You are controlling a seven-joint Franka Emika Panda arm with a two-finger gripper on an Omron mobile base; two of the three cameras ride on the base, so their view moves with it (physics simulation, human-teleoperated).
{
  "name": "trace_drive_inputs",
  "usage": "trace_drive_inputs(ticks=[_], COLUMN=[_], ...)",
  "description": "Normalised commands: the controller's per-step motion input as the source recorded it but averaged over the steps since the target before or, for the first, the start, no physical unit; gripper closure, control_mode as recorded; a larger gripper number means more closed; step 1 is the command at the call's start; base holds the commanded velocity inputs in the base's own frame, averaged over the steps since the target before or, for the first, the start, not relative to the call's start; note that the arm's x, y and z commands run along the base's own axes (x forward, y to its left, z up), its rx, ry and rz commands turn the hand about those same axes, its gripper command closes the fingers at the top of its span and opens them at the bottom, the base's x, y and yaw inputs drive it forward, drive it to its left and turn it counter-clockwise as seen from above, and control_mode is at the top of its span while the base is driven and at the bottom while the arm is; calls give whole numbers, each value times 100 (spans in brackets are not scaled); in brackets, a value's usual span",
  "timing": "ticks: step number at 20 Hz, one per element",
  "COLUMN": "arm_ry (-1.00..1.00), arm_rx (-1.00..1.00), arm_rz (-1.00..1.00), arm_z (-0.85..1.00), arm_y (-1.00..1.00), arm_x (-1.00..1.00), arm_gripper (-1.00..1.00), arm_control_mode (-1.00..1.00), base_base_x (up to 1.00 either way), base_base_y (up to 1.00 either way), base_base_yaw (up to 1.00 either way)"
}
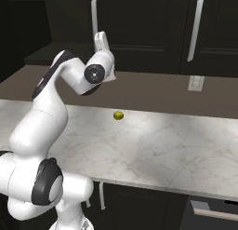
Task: Close all open cabinet doors.
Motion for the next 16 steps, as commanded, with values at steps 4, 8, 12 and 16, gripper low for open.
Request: trace_drive_inputs(ticks=[4, 8, 12, 16], arm_ry=[0, 0, 0, 0], arm_rx=[13, 13, 11, 8], arm_rz=[-10, -4, 0, 0], arm_z=[0, 4, 6, 1], arm_y=[-10, -10, -4, 0], arm_x=[4, -30, -43, -50], arm_gripper=[-100, -100, -100, -100], arm_control_mode=[-100, -100, -100, -100], base_base_x=[0, 0, 0, 0], base_base_y=[0, 0, 0, 0], base_base_yaw=[0, 0, 0, 0])
